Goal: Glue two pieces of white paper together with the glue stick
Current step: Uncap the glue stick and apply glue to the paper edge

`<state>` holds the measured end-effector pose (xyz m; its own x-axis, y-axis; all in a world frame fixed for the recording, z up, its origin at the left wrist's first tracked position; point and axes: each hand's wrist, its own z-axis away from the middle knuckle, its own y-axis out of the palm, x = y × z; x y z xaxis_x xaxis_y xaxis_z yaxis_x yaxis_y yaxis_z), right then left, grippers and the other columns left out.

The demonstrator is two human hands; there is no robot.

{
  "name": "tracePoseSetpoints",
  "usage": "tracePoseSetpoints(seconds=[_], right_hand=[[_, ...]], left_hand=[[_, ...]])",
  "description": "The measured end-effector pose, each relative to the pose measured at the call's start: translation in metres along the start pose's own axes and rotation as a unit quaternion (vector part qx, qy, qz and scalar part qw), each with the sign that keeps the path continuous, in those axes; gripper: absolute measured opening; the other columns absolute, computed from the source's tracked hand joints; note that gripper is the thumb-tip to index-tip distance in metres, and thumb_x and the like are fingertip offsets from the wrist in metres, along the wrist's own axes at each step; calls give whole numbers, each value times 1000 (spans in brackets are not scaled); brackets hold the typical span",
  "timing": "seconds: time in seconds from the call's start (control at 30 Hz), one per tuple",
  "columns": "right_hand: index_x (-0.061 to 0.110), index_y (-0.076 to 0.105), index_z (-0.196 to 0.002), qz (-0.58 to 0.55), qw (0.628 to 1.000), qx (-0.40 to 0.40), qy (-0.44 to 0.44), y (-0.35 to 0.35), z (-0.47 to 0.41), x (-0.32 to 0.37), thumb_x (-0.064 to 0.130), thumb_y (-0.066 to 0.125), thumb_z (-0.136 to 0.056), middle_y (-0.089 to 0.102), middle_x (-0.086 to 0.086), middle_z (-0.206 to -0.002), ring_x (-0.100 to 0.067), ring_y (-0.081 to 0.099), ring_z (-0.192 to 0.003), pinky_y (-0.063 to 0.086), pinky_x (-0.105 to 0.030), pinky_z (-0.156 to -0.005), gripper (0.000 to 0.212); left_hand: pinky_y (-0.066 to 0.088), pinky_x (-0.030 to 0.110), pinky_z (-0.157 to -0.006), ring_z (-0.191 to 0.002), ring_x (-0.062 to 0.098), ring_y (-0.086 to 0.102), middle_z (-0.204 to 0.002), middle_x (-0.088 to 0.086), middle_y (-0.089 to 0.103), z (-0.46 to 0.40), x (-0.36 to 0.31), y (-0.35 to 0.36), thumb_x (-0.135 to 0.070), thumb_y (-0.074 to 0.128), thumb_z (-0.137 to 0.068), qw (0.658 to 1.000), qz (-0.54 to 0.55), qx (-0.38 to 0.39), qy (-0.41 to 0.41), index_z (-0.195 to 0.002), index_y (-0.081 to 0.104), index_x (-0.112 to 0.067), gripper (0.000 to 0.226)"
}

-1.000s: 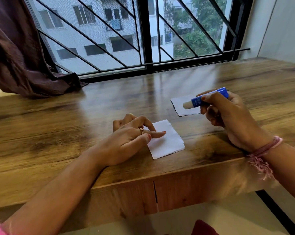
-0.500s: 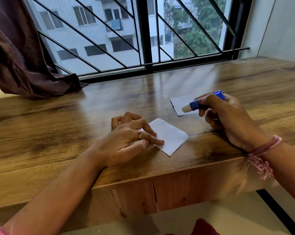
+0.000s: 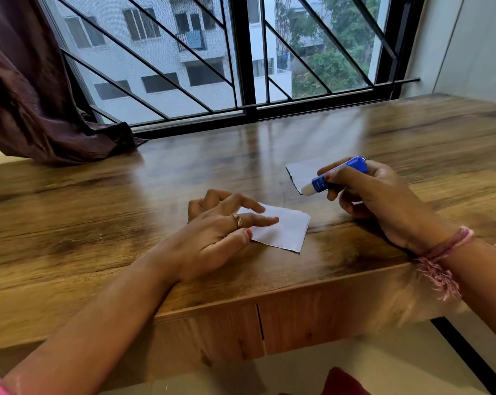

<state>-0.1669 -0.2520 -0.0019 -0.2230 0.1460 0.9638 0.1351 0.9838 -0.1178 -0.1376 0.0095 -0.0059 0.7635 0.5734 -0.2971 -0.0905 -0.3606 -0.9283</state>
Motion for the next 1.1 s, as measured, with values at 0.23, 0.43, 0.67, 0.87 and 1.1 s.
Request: tracePoseSetpoints(seconds=[0.23,0.43,0.67,0.87,1.1], right_hand=[[12,63,-83,18,1000,12,-8,2,-1,-1,15,60,-85,64,2,-57,-9,44,-45,36,-15,-40,5],[14,63,-80,105,994,34,-19,5,0,-5,28,63,-77,67,-1,-57,-12,44,-43,36,-18,-40,14],[22,65,-68,128,990,43,-31,7,2,-1,23,61,-83,65,1,-53,-8,44,-40,37,-15,-40,15],[22,65,-59,129,991,30,-34,7,1,0,23,61,-81,62,2,-51,-12,45,-44,38,-22,-45,22],[21,65,-61,127,991,27,-38,6,1,-2,28,62,-78,64,-1,-53,-18,47,-48,40,-28,-50,19]], left_hand=[[10,24,-97,-126,-8,16,-129,-30,42,-1,3,1,-38,28,-91,1000,16,16,-8,-127,54,-46,45],[9,22,-99,-125,-10,16,-127,-35,41,-2,5,3,-40,26,-91,999,29,13,-9,-124,55,-48,45],[8,21,-99,-125,-11,15,-124,-36,41,-3,3,2,-39,25,-92,999,31,15,-24,-122,56,-49,45],[5,18,-98,-125,-9,16,-124,-34,43,-4,2,2,-39,23,-92,999,26,19,-29,-122,56,-49,46],[2,12,-96,-123,-11,16,-123,-37,41,-5,2,2,-39,23,-92,999,27,21,-28,-120,56,-51,45]])
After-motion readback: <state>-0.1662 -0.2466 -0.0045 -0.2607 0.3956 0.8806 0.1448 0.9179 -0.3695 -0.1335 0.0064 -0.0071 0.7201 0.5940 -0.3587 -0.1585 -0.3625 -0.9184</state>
